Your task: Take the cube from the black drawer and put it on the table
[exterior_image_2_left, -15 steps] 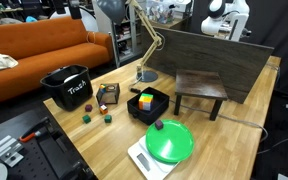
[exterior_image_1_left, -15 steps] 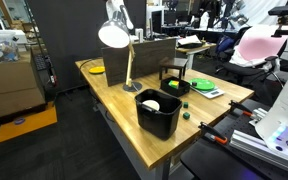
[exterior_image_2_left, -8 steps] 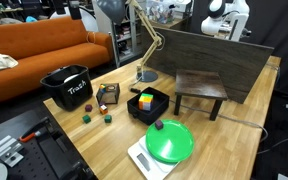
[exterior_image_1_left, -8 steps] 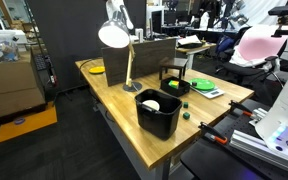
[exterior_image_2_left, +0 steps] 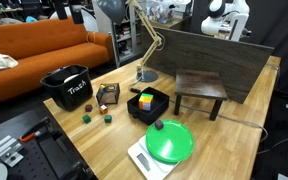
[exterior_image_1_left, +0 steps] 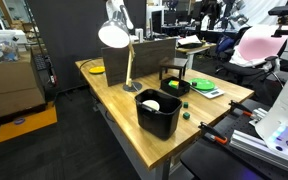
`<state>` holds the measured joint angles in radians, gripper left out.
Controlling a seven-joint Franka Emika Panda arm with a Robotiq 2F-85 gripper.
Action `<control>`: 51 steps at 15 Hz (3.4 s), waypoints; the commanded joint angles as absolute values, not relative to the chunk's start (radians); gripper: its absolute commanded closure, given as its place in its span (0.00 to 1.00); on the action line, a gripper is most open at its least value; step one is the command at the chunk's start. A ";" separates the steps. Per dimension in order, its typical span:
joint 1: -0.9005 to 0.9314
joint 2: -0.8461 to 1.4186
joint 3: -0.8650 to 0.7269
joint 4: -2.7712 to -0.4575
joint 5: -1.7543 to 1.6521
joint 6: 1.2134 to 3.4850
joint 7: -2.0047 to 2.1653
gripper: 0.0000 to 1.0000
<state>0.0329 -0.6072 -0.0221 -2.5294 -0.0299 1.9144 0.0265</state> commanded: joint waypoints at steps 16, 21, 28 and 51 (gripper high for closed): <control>0.025 -0.499 -0.006 -2.479 -0.045 2.032 -0.023 0.00; 0.025 -0.499 -0.006 -2.479 -0.045 2.032 -0.023 0.00; 0.028 -0.489 -0.010 -2.485 -0.034 2.036 -0.027 0.00; 0.073 -0.339 -0.001 -2.519 -0.020 2.034 -0.140 0.00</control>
